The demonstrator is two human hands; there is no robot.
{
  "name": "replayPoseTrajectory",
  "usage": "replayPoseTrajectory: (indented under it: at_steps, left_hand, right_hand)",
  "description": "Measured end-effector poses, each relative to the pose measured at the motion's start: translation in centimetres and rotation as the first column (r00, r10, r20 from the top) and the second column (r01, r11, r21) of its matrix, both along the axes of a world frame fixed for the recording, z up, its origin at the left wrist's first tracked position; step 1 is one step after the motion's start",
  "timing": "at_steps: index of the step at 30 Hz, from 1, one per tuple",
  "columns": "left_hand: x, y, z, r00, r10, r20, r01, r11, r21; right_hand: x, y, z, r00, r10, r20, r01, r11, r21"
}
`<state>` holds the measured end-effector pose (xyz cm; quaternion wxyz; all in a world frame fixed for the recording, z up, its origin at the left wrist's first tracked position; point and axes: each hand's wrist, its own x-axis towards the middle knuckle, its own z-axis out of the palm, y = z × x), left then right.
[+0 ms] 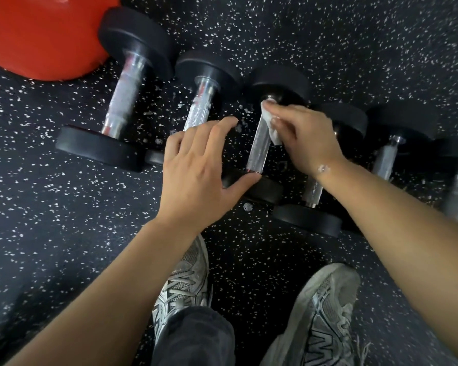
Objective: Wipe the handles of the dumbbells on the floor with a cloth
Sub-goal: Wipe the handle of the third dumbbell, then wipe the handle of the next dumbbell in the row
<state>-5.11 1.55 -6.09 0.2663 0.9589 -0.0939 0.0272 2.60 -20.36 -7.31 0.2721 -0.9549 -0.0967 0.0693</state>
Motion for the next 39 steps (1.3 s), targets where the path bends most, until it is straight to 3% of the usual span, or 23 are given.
replayPoseTrajectory:
  at_steps: [4,8,10,12,15,19,23,29,32,36,39]
  left_hand:
    - [-0.1,-0.1,0.0,1.0,0.005,0.002,-0.005,1.0,-0.001]
    - [-0.1,-0.2,0.2,1.0,0.009,-0.004,-0.01,0.999,-0.031]
    - [-0.1,-0.2,0.3,1.0,0.004,-0.008,-0.005,0.999,-0.048]
    - [0.0,-0.2,0.4,1.0,-0.001,-0.015,0.0,0.998,-0.058]
    - [0.0,-0.2,0.6,1.0,-0.014,-0.027,0.012,0.998,-0.063]
    - [0.1,-0.3,0.7,0.999,-0.029,-0.028,0.027,0.997,-0.073]
    - [-0.1,-0.8,0.7,0.998,-0.055,-0.036,0.052,0.996,-0.075]
    - [-0.1,-2.4,0.9,1.0,-0.026,-0.017,0.023,0.991,-0.133]
    - [-0.1,-3.7,1.0,0.998,-0.055,-0.015,0.053,0.989,-0.136]
    - [-0.5,-5.3,1.2,0.993,-0.114,-0.014,0.111,0.982,-0.152]
    - [-0.6,-6.6,1.1,0.983,-0.181,-0.02,0.175,0.971,-0.165]
  right_hand:
    - [-2.6,-0.4,1.3,0.969,0.216,-0.122,-0.218,0.976,0.0]
    - [-3.5,-1.5,2.1,0.831,0.509,-0.224,-0.546,0.822,-0.161]
    - [-2.3,-1.6,2.2,0.886,0.428,-0.176,-0.459,0.863,-0.211]
    - [-0.7,-1.7,2.1,0.969,0.239,-0.066,-0.247,0.952,-0.183]
    - [0.5,-1.1,0.9,0.995,0.1,-0.011,-0.101,0.979,-0.179]
    - [-0.8,-0.2,-0.1,0.997,0.066,-0.032,-0.068,0.997,-0.048]
    - [-2.2,-0.6,0.6,0.979,0.153,-0.132,-0.151,0.988,0.026]
    - [-3.5,-0.6,2.0,0.85,0.337,-0.406,-0.31,0.942,0.131]
    - [-3.1,-0.8,3.3,0.835,0.3,-0.461,-0.223,0.951,0.214]
    - [-4.3,-4.1,4.7,0.928,0.095,-0.36,0.037,0.939,0.342]
    - [-5.6,-8.1,4.5,0.953,-0.032,-0.301,0.136,0.934,0.329]
